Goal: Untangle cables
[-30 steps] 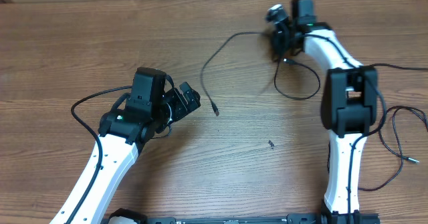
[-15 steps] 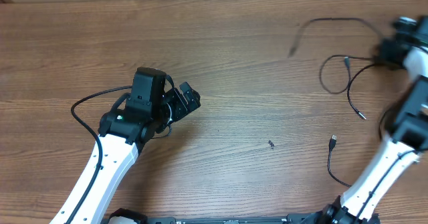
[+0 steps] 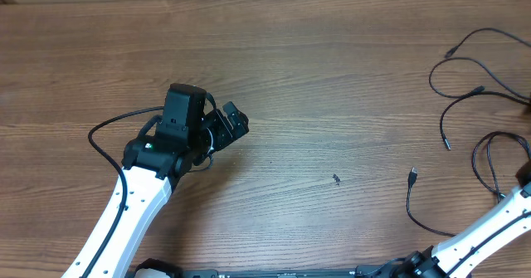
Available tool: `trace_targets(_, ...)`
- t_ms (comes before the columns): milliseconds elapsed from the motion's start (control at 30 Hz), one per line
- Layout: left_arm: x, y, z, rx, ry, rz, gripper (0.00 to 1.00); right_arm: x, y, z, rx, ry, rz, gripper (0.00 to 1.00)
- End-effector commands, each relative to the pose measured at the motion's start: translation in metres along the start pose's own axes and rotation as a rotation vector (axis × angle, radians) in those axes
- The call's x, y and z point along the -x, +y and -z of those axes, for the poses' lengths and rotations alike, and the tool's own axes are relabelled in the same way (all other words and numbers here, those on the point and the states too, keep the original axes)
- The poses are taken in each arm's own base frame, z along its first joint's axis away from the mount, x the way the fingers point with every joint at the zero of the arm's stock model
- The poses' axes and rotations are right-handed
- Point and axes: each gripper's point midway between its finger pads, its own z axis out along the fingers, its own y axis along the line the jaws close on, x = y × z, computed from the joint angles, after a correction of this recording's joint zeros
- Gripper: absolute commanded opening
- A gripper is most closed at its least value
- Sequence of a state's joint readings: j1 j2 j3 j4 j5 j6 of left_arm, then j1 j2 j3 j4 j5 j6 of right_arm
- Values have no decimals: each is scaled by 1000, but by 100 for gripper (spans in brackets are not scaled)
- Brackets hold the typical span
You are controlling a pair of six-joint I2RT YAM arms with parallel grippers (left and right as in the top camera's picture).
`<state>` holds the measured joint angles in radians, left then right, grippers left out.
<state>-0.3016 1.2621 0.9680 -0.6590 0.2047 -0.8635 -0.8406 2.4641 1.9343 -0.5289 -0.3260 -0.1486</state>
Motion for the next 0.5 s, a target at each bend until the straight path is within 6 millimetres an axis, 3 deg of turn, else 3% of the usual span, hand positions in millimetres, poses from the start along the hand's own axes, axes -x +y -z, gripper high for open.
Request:
trace_targets(0,1,-5,3,-10,-11,-12,99,34,50,19,53,-57,67,4)
trace_targets(133,1,-4,3,-9,-10,-12,100,73,113,63,98,-135,160,22)
trace_targets(200,1,-4,3,-9,-10,-12,99,89,146,88,113,-178,210,61)
trace_targets(267,1,-4,3,-9,-10,-12,100,102,184,125,91,-225,280,81)
trace_targets(400,1,-4,3,-9,-10,-12,99,100,241,177,85,-254,360,89)
trace_targets(467,1,-4,3,-9,-10,-12,100,91,271,198,118,-249,394,100)
